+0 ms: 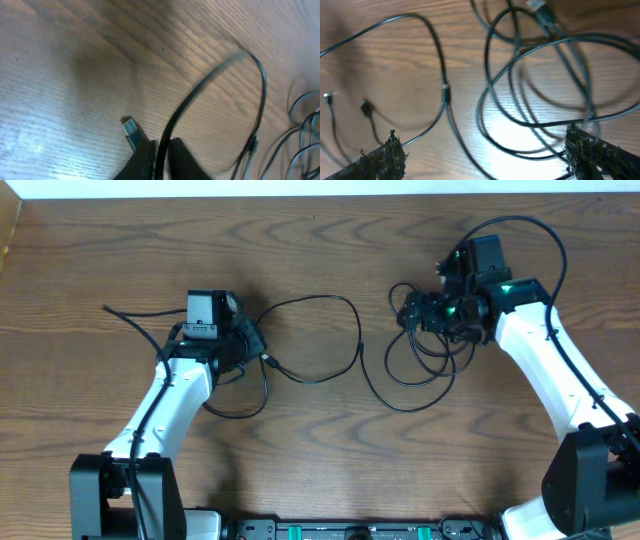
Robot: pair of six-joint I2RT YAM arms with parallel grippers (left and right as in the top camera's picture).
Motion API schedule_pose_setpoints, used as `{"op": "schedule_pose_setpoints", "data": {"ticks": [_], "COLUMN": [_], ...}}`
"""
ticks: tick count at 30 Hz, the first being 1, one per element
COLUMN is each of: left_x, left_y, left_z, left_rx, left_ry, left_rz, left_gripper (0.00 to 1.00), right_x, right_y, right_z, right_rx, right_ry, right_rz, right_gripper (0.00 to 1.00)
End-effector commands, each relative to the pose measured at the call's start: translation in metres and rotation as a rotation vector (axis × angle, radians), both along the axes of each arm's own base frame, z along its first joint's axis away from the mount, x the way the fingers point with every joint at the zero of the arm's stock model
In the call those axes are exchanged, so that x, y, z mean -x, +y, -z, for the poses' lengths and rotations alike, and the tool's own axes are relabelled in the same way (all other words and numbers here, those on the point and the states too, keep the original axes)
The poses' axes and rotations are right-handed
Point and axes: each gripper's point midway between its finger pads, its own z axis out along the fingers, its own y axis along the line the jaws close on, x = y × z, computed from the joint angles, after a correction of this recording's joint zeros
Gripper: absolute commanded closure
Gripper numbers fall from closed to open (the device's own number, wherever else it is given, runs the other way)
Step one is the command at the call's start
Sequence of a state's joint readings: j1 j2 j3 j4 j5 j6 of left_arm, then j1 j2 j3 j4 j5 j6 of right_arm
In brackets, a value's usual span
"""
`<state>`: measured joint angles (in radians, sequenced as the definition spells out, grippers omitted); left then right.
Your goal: Untangle cables
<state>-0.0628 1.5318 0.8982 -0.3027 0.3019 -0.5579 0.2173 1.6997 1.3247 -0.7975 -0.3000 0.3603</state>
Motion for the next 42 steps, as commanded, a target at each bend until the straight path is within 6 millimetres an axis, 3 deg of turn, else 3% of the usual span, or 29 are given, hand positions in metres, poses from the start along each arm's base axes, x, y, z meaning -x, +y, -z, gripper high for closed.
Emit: {"op": "schedule_pose_setpoints", "data": {"ticks": [1, 5, 8, 10, 12, 16, 22, 24, 25, 29, 35, 39, 42], "left_x": [-0.001, 0.0, 0.0, 0.0, 0.0, 0.0, 0.007, 0.014, 0.016, 0.017, 0.036, 0.036, 0.047], "left_y": [-0.002, -0.002, -0.002, -0.002, -0.002, -0.007, -0.036, -0.056, -0.065, -0.068, -0.107, -0.097, -0.093], "left_z": [-0.002, -0.001, -0.001, -0.001, -0.001, -0.003, -0.008, -0.008, -0.005, 0.003, 0.005, 0.011, 0.025], "left_rx": [0.073, 0.072, 0.072, 0.049, 0.002, -0.082, -0.095, -0.142, -0.199, -0.464, -0.584, -0.674, -0.665], "left_ry": [0.034, 0.041, 0.041, 0.027, 0.0, -0.068, -0.157, -0.194, -0.202, -0.201, -0.279, -0.25, -0.181], "left_rz": [-0.106, -0.106, -0.106, -0.067, 0.013, 0.209, 0.48, 0.614, 0.665, 0.728, 1.014, 1.03, 1.066], "left_gripper": [0.77, 0.76, 0.37, 0.24, 0.18, 0.13, 0.12, 0.11, 0.11, 0.1, 0.07, 0.07, 0.07], "right_x": [0.005, 0.004, 0.006, 0.009, 0.011, 0.011, 0.01, 0.009, 0.009, 0.01, 0.008, 0.009, 0.008], "right_y": [0.009, 0.009, 0.004, -0.002, -0.006, -0.017, -0.017, -0.019, -0.022, -0.039, -0.053, -0.056, -0.062], "right_z": [-0.001, -0.001, 0.002, 0.006, 0.008, 0.011, 0.011, 0.011, 0.012, 0.016, 0.016, 0.017, 0.017], "right_rx": [-0.041, -0.04, -0.01, 0.026, 0.052, 0.11, 0.115, 0.123, 0.142, 0.233, 0.312, 0.321, 0.334], "right_ry": [0.024, 0.024, 0.033, 0.047, 0.055, 0.056, 0.049, 0.047, 0.046, 0.048, 0.033, 0.038, 0.04], "right_rz": [-0.009, -0.009, 0.002, 0.013, 0.021, 0.041, 0.044, 0.047, 0.054, 0.086, 0.115, 0.117, 0.132], "right_gripper": [0.01, 0.01, 0.01, 0.01, 0.01, 0.01, 0.01, 0.01, 0.01, 0.01, 0.01, 0.01, 0.01]}}
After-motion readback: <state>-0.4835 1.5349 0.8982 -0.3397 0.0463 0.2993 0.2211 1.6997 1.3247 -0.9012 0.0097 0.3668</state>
